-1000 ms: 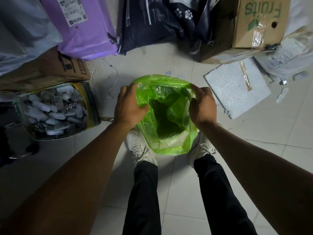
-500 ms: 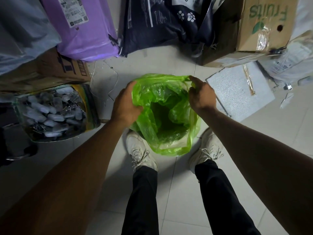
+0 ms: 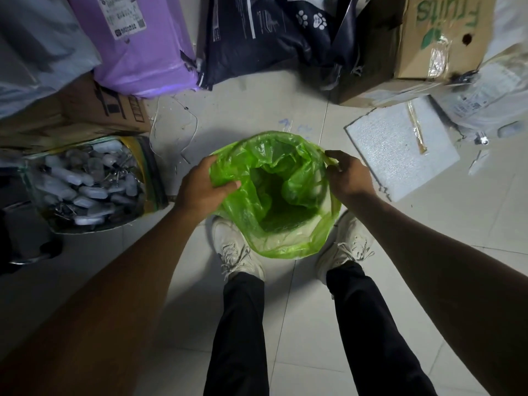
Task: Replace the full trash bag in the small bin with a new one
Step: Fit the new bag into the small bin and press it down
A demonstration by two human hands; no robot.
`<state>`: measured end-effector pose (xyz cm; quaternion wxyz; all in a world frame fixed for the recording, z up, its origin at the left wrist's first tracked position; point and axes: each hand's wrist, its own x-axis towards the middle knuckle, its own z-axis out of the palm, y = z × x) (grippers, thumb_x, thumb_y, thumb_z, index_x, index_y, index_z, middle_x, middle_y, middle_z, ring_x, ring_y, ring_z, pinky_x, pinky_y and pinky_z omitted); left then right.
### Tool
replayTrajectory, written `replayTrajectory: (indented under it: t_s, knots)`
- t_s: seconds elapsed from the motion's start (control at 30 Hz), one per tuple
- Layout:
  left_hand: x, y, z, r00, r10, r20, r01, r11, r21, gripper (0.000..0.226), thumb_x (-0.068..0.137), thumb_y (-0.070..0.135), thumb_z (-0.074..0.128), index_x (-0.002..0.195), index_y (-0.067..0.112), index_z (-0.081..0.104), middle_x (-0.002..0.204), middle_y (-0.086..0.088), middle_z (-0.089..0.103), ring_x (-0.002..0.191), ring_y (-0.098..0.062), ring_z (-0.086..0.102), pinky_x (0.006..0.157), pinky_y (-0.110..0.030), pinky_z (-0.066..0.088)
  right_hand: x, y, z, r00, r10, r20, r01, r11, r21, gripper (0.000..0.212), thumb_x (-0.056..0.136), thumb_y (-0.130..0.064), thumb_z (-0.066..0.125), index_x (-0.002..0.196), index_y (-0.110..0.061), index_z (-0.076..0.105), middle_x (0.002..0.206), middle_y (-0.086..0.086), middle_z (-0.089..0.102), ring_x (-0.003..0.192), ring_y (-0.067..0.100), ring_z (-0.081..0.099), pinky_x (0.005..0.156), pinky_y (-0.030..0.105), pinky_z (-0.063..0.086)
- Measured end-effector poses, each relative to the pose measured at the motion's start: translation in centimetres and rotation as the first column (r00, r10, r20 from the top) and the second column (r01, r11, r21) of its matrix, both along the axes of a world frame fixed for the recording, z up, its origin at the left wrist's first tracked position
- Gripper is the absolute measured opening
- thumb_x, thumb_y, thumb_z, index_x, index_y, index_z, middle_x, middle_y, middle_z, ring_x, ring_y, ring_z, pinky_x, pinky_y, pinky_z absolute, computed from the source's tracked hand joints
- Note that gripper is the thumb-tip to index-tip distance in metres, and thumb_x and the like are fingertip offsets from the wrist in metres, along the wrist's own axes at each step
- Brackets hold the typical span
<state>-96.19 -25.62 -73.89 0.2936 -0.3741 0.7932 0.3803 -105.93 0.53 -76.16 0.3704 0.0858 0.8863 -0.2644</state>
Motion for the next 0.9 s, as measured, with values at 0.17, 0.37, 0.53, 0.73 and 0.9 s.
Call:
replayTrajectory:
  t_s: [0.17,0.37,0.53,0.73,0.9]
  knots:
    - [2.6,0.5,0.3,0.999,0.022,-0.041,-0.021,1.0,0.023,0.094,0.061,0.038,0.089,0.14,0.029,0.04,0.131,-0.001,0.06,0.118,-0.021,0.058,0.1,-0.04,0.049,3.0,1.7,1.2,0.999,-0.01,-0.035,0.01,1.0,-0.018,0.031,0.078,-0.007,0.058,0.108,-0.015,0.054,0.095,0.012,0.066,0.081,0.036,0.061,0.069,0.037,0.048]
    - [3.0,2.7,1.2,1.0,0.016,-0.008,-0.017,0.993,-0.116,0.065,0.076,0.017,0.078,0.134,0.015,0.049,0.117,-0.007,0.062,0.104,-0.025,0.06,0.084,-0.025,0.043,5.4,1.4,1.5,1.0,0.027,-0.012,-0.027,0.999,0.027,0.019,0.08,-0.012,0.061,0.099,-0.017,0.063,0.097,0.009,0.07,0.087,0.033,0.063,0.068,0.031,0.046]
    - [2.4,4.3,1.0,0.981,0.182,-0.066,-0.185,0.982,-0.043,0.028,0.078,0.01,0.067,0.104,0.018,0.062,0.073,0.004,0.058,0.054,-0.012,0.052,0.059,-0.024,0.041,6.0,0.7,1.7,0.997,0.004,-0.076,-0.001,0.999,0.043,0.02,0.084,-0.01,0.056,0.098,-0.016,0.068,0.098,0.011,0.072,0.091,0.034,0.065,0.07,0.03,0.045]
    - [2.7,5.1,-0.6,0.996,0.077,0.036,-0.08,0.992,0.099,0.062,0.077,0.003,0.068,0.134,0.022,0.052,0.094,-0.007,0.064,0.082,-0.024,0.062,0.075,-0.034,0.053,6.9,1.3,1.4,0.997,-0.029,-0.065,0.029,1.0,-0.007,0.031,0.076,-0.008,0.059,0.104,-0.02,0.065,0.107,0.011,0.065,0.093,0.03,0.064,0.077,0.033,0.05]
    - [4.1,4.7,0.0,0.989,0.102,-0.107,-0.102,0.995,0.009,0.048,0.079,0.008,0.071,0.123,0.023,0.058,0.089,-0.001,0.062,0.073,-0.019,0.056,0.075,-0.036,0.053,7.8,2.0,1.5,0.999,-0.035,-0.032,0.036,0.999,0.032,0.031,0.075,-0.009,0.061,0.106,-0.015,0.061,0.108,0.011,0.064,0.092,0.033,0.063,0.073,0.032,0.044]
